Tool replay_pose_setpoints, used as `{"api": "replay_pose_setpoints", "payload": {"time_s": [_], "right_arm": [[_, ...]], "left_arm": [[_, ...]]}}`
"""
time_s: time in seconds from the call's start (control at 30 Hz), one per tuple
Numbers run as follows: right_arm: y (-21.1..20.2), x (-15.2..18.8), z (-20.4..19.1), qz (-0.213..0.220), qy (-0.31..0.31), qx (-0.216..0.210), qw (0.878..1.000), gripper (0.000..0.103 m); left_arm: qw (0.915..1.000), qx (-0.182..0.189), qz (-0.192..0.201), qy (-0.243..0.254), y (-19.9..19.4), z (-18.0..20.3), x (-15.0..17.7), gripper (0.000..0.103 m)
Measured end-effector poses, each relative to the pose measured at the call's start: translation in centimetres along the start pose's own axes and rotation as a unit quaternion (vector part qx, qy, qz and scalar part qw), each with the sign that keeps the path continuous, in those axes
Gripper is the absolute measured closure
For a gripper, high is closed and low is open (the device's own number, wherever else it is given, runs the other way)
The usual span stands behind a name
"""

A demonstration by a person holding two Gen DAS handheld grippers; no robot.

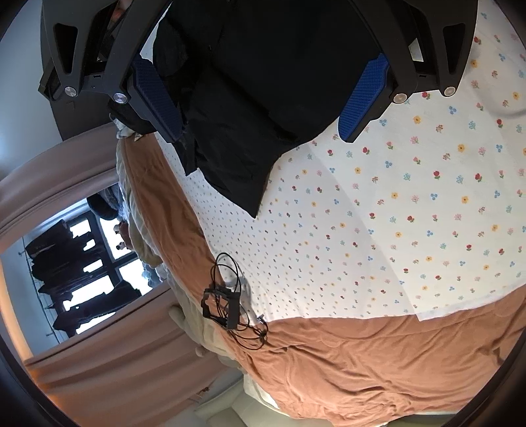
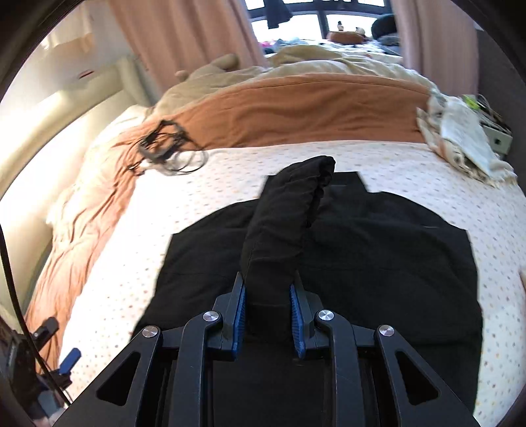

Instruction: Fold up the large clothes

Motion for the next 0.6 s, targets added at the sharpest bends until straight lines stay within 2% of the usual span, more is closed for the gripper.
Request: {"api": "replay_pose_setpoints", "payload": {"time_s": [0.1,0.23,0.27,0.3,0.33,0.47,0.6], "right_arm": [[1.7,0.7,-1.8,-0.014,-0.019,0.001,1.0,0.078],[3.5,2.1,-4.0,-0.042,-0.019,-0.028,0.999,0.077],[3.8,2.3,-4.6,-0.048,-0.02,-0.039,0.998,0.072],[3.8,2.6,-5.0,-0.051,-0.021,-0.05,0.997,0.054],[3.5,2.6,-5.1,-0.044,-0.023,-0.05,0.997,0.042],[2.1,3.0,-3.7,-0.03,-0.026,-0.034,0.999,0.04],[-0.3,3.7,-0.6,-0.024,-0.008,-0.009,1.0,0.04]], "left_arm": [[1.0,-0.001,0.0,-0.005,0.0,-0.2,0.0,0.006],[1.0,-0.005,0.005,-0.002,-0.2,-0.3,-0.4,0.006],[0.9999,-0.008,0.008,0.0,-0.3,-0.3,-0.5,0.006],[0.9999,-0.009,0.01,0.001,-0.3,-0.4,-0.6,0.006],[0.9998,-0.012,0.012,0.001,-0.4,-0.5,-0.7,0.006],[0.9997,-0.016,0.016,0.004,-0.6,-0.3,-0.6,0.006],[0.9997,-0.009,0.013,0.018,-1.3,0.8,0.4,0.006]]}}
Point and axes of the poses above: each gripper's, at about its wrist camera, not at the fingertips, and y roughly the way its jaws point, z to its right, x to its underside, the point moved 8 cm from there along y, roughly the way its jaws point, and after that the axes turned 3 degrees about z, right-handed, at the moved point
